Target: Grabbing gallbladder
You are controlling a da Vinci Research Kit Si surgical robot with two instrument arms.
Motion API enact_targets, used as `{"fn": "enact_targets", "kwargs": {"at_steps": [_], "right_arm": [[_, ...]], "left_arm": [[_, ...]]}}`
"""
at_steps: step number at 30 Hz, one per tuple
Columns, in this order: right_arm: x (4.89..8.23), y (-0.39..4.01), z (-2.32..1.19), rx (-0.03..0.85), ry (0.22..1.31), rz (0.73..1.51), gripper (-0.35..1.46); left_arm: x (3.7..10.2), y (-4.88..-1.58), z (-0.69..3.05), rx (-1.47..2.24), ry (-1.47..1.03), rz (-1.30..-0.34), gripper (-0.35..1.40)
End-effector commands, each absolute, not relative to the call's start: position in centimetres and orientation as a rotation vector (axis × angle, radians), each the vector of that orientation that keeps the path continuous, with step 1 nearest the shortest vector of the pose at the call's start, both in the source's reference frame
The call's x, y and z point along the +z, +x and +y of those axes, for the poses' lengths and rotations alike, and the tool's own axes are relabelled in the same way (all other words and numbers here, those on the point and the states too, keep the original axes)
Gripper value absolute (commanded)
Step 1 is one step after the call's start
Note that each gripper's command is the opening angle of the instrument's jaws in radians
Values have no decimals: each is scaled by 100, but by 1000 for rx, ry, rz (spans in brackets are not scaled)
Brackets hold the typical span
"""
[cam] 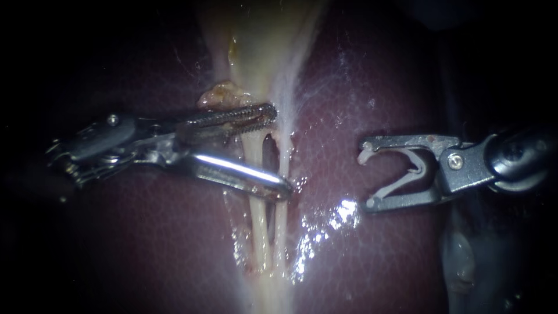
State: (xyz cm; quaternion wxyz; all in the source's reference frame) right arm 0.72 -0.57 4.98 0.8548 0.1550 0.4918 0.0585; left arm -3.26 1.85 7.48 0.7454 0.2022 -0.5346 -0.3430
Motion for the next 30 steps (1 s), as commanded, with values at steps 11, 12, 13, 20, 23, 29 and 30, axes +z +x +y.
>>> {"fn": "enact_targets", "kwargs": {"at_steps": [11,12,13,20,23,29,30], "right_arm": [[498,73,-57,124,325,1034,50],[498,73,-57,124,325,1033,50],[498,73,-57,124,325,1033,50],[498,72,-57,123,325,1034,50],[498,72,-57,123,325,1034,50],[498,72,-57,123,326,1034,50],[498,72,-57,123,325,1034,50]], "left_arm": [[711,-294,220,-753,460,-1174,96],[709,-292,223,-754,462,-1174,96],[707,-290,226,-752,459,-1177,94],[699,-275,245,-751,428,-1182,94],[704,-270,250,-753,429,-1181,94],[719,-263,258,-751,428,-1182,94],[720,-263,259,-752,425,-1181,94]]}}
